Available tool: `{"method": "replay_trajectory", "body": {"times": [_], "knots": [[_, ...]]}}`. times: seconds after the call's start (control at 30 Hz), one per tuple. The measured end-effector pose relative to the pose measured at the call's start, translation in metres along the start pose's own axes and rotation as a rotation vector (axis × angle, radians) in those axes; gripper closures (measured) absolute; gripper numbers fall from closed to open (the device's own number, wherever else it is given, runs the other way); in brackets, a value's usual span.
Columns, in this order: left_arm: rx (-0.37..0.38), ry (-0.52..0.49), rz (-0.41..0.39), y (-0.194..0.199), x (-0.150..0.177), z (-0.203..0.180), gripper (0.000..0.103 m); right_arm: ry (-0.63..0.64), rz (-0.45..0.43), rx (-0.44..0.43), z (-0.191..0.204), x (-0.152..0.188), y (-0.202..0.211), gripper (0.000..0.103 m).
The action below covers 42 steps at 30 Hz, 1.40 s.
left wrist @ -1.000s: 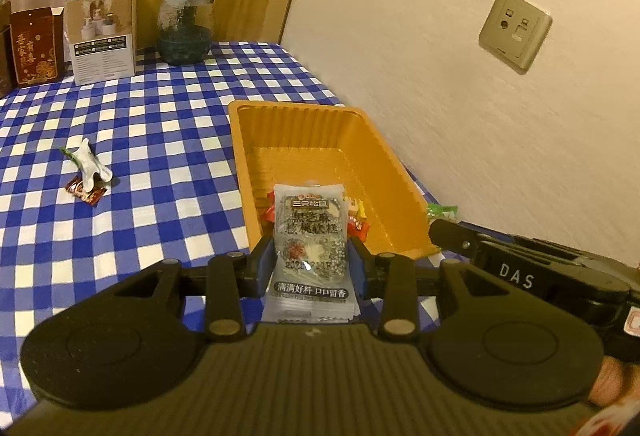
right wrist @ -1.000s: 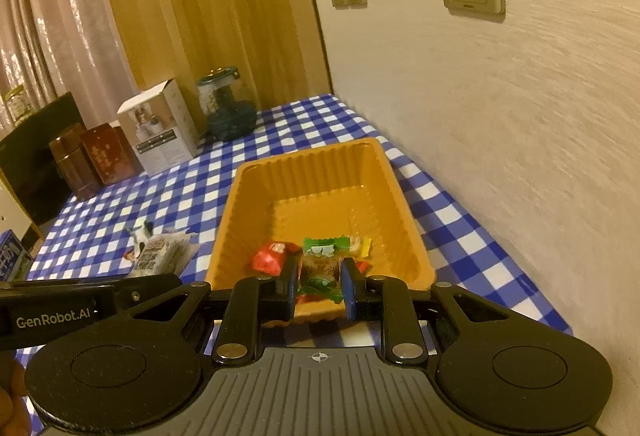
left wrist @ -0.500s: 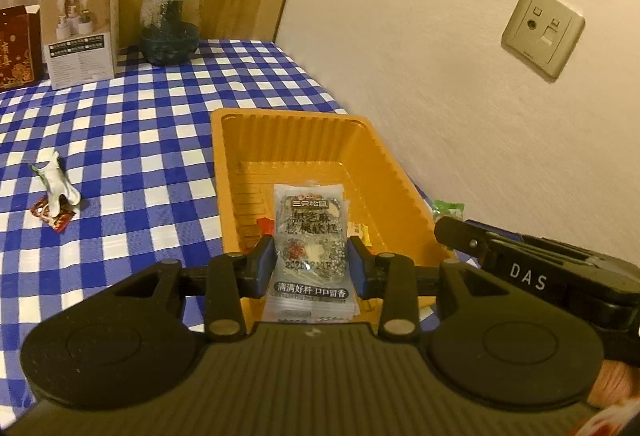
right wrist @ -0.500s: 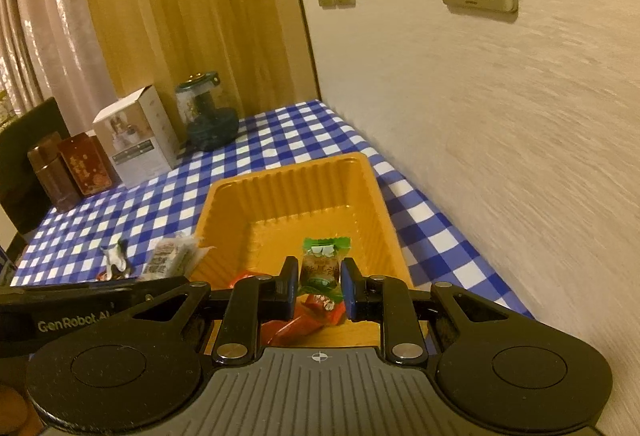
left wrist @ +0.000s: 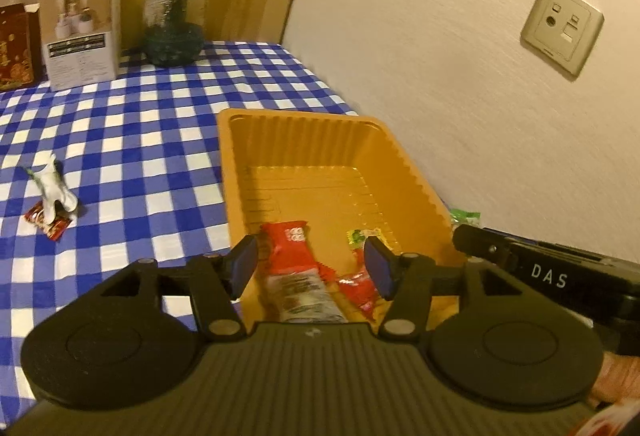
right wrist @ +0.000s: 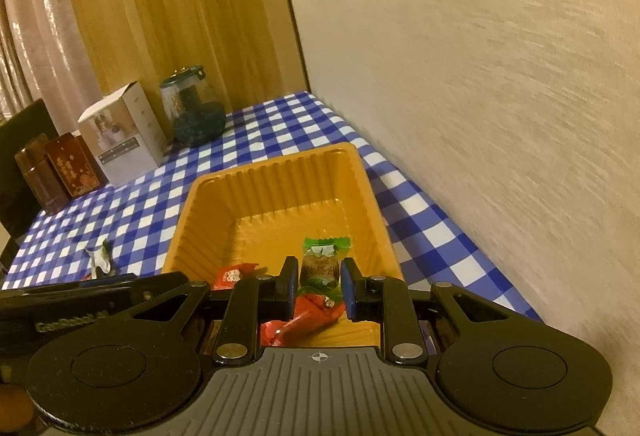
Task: Organize snacks
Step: 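Lower both snacks into the orange tray and open both tools, then withdraw both open tools from the tray toward the remaining snacks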
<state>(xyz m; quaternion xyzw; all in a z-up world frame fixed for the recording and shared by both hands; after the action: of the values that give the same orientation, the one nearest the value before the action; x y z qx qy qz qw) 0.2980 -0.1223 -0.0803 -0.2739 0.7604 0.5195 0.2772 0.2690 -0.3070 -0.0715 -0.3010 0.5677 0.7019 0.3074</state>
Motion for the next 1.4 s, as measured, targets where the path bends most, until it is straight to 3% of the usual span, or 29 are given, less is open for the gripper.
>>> {"method": "replay_trajectory", "body": {"times": [0.43,0.53,0.57,0.6,0.67,0.97,1.4], "knots": [[-0.033,0.051,-0.006,0.018,0.012,0.02,0.048,0.001,-0.003,-0.026,0.008,0.0,0.0,0.08],[-0.036,0.055,-0.008,0.02,0.013,0.022,0.048,-0.003,-0.013,-0.069,0.01,-0.001,-0.001,0.079],[-0.035,0.057,-0.008,0.021,0.013,0.023,0.048,-0.012,-0.014,-0.079,0.01,-0.001,-0.001,0.076],[-0.035,0.058,-0.009,0.022,0.014,0.023,0.048,-0.019,-0.016,-0.077,0.009,-0.001,-0.001,0.06],[-0.036,0.058,-0.01,0.025,0.015,0.024,0.048,-0.042,-0.032,-0.071,0.007,-0.001,0.002,0.04],[-0.042,0.073,-0.012,0.044,0.022,0.029,0.048,-0.085,-0.039,-0.032,0.0,0.001,0.025,0.04],[-0.065,0.078,-0.044,0.099,0.033,0.032,0.044,-0.064,-0.046,-0.053,0.033,0.009,0.071,0.04]]}}
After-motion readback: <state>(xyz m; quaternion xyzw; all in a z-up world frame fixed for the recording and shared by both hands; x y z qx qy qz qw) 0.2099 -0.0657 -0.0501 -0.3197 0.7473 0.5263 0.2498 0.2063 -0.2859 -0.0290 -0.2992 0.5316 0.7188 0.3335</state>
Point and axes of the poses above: each gripper's, at about its wrist camera, not at the fingertips, and y roughly against the way its jaws point, z to its left, x to its underside, the point moved 3 cm from there along -y, roughly the way its jaws point, and after that the axes turned 5 degrees about y, right-handed, at the moved point
